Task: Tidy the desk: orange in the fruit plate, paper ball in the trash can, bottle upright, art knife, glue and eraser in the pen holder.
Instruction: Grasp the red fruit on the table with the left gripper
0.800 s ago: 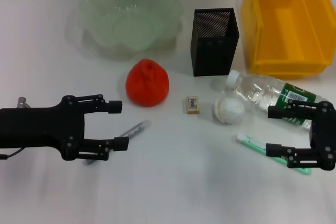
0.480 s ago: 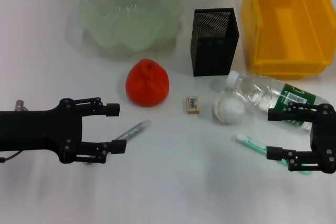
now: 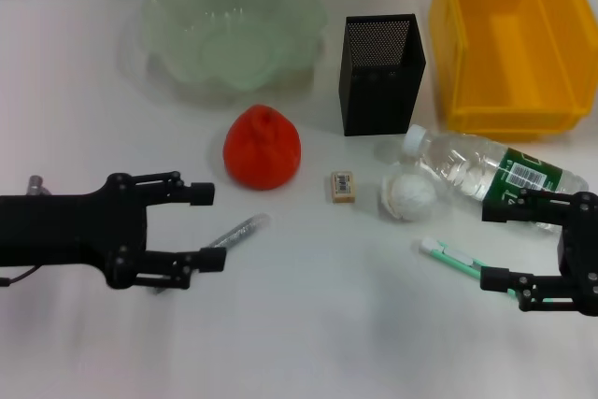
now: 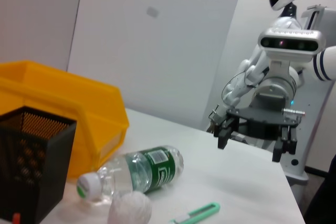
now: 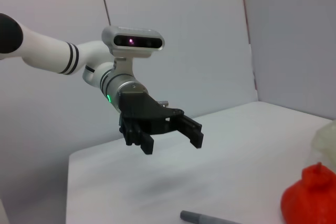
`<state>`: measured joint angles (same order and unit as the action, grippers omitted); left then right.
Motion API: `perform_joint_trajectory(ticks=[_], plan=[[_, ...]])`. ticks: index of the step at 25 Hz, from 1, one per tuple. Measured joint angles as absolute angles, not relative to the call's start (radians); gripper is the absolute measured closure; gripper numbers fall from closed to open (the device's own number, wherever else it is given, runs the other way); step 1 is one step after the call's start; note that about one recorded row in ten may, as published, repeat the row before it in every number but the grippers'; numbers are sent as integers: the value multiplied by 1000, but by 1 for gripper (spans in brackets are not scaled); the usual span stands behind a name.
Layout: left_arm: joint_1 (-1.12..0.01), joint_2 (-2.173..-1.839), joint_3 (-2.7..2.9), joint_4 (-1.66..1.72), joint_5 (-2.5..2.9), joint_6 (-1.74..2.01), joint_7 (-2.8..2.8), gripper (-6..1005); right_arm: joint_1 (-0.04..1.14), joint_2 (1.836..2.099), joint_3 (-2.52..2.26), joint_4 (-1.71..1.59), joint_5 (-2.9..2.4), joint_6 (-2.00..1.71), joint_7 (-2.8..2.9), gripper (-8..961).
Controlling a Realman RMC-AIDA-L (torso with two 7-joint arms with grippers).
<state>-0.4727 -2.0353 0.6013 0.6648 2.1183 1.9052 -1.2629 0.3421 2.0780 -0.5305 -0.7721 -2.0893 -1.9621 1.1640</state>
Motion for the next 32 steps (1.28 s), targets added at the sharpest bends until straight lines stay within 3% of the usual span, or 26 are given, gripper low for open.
perform_joint_trajectory(ticks=[6,17,32], plan=[[-508,-2072,601,728,2111,1834,-1309,171,287,2076,-516,-840,-2089,-1960,1198,191],[-643,-2077,602,492,2075,1436,-1220,174,247,2079,-455,-872,-2084,-1985,1204,191],[-720,-2079,603,231,1989,1117,-988,178,254,2080,-454,-866,-2082,-1987,1204,190]])
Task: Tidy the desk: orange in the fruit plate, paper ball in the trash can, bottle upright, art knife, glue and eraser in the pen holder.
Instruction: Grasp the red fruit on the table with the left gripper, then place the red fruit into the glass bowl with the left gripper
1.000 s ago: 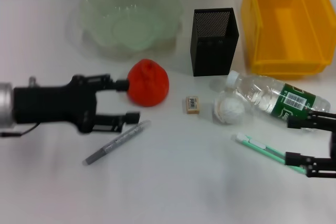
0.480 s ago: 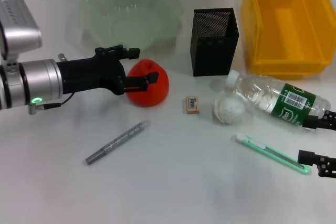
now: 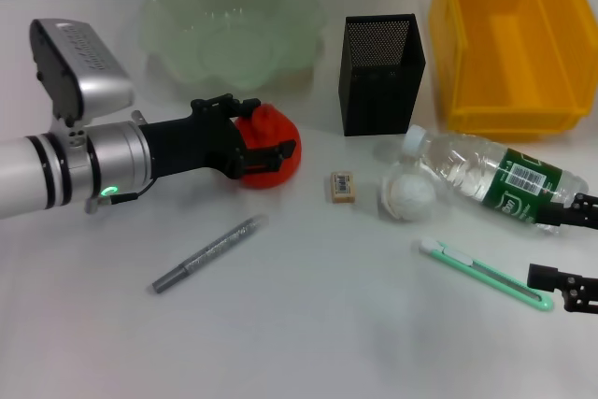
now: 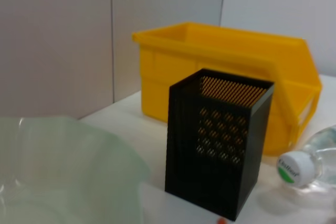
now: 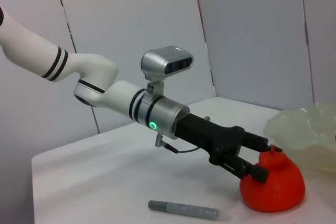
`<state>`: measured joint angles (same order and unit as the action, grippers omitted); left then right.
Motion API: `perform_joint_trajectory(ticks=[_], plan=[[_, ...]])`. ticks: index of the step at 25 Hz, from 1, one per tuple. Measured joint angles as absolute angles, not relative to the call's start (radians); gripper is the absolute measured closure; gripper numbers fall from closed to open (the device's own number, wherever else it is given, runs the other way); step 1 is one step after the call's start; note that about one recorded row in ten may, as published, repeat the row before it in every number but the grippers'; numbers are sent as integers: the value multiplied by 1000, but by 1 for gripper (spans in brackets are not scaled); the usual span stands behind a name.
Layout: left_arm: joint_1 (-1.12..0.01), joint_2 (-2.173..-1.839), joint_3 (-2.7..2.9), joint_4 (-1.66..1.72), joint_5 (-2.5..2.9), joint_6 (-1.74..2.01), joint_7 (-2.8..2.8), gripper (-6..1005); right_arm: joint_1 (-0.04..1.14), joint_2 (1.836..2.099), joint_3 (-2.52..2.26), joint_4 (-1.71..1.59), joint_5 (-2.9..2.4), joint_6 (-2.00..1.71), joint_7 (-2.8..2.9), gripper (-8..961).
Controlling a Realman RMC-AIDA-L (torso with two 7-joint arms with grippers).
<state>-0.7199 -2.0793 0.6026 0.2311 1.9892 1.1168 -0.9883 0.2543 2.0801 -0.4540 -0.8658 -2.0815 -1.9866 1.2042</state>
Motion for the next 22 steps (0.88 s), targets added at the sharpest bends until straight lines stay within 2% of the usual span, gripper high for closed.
perform_joint_trajectory(ticks=[6,13,22], plan=[[-732,-2080,605,207,1996,1094,-985,179,255,2080,-452,-866,-2082,-1977,1204,190],[-726,-2080,604,207,1992,1097,-989,356,254,2080,-443,-868,-2081,-1976,1213,190],[-713,-2076,589,243,1963,1166,-1042,660,257,2079,-419,-875,-2081,-1978,1219,190]])
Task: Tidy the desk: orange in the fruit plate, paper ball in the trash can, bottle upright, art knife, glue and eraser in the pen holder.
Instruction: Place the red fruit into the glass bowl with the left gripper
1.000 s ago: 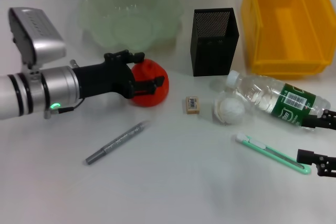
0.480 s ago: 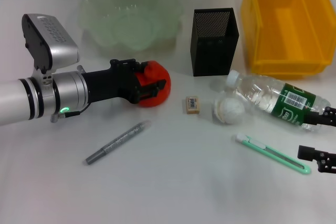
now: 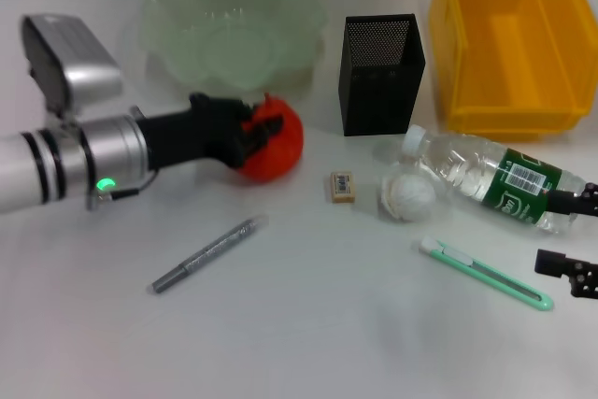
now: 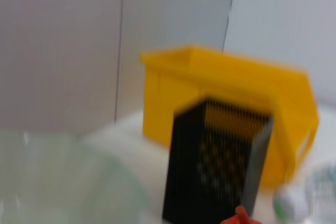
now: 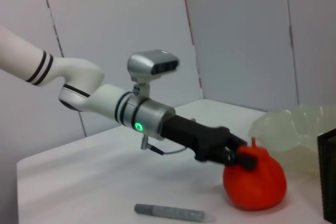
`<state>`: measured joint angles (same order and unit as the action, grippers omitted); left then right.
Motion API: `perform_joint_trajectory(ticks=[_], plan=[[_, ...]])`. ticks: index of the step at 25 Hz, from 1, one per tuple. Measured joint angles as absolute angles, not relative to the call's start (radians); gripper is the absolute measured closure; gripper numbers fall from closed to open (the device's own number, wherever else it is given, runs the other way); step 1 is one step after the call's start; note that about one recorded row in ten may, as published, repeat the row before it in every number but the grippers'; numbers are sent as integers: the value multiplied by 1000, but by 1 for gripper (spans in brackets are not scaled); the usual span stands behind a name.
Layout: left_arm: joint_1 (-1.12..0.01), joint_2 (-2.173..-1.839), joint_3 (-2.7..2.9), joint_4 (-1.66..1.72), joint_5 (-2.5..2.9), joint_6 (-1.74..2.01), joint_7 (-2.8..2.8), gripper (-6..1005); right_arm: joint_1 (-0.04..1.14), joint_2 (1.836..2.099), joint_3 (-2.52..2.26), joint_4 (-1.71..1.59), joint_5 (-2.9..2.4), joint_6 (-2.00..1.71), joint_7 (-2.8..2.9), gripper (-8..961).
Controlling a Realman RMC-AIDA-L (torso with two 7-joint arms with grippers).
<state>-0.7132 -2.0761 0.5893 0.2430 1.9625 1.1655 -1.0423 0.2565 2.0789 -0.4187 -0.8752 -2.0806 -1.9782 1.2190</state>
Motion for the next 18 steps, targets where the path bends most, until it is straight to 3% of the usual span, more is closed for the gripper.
perform_joint_trajectory(ticks=[4,8,18], plan=[[-680,-2073,596,421,1879,1330,-1188,771,256,2078,-395,-888,-2079,-1990,1229,190],[-673,-2072,600,527,1813,1389,-1242,807,256,2078,-389,-894,-2077,-2000,1236,190],[-775,-2077,641,530,1718,1034,-1256,883,262,2081,-390,-940,-2067,-2012,1275,190]])
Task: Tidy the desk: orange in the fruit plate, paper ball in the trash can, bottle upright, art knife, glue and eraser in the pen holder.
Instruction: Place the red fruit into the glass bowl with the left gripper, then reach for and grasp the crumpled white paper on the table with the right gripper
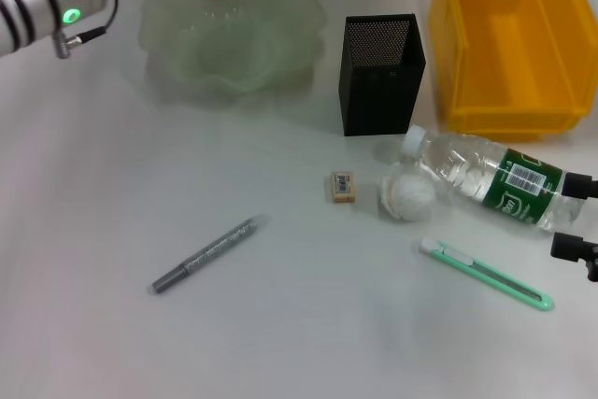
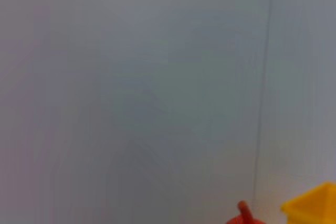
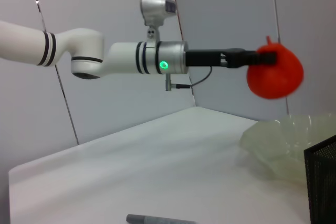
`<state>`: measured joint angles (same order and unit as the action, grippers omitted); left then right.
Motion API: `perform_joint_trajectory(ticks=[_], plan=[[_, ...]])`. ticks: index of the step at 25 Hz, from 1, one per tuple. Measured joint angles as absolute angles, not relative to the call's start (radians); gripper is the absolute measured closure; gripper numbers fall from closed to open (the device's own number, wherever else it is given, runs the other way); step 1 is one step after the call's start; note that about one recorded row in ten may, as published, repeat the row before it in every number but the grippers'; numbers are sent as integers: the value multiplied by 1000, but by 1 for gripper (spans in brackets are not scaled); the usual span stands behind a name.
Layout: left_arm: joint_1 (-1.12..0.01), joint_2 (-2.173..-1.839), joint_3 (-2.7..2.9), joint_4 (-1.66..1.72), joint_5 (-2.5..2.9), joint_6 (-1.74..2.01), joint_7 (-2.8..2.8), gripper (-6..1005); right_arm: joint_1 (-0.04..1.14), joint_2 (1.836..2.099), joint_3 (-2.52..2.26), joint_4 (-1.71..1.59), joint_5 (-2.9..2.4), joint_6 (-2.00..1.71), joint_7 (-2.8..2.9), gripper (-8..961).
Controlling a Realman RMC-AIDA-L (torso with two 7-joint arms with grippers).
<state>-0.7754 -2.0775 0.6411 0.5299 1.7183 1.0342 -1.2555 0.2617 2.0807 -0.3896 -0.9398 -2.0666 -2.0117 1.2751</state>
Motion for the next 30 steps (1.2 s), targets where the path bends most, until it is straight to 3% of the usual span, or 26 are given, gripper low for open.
perform_joint_trajectory(ticks=[2,17,21,27,30], plan=[[-808,-2080,709,504,1717,921,-1257,894,262,2081,-390,-949,-2066,-2011,1281,190],[-767,-2075,793,499,1662,927,-1270,469,330,2082,-421,-1137,-2054,-2007,1503,191],[-722,-2070,793,529,1630,1053,-1263,307,380,2081,-548,-1352,-2062,-2005,1737,190],[-533,-2063,792,626,1614,1440,-1195,140,523,2069,-809,-1619,-2232,-1979,2075,190],[-459,-2061,786,633,1612,1558,-1165,139,622,2060,-942,-1644,-2382,-1984,2192,190]])
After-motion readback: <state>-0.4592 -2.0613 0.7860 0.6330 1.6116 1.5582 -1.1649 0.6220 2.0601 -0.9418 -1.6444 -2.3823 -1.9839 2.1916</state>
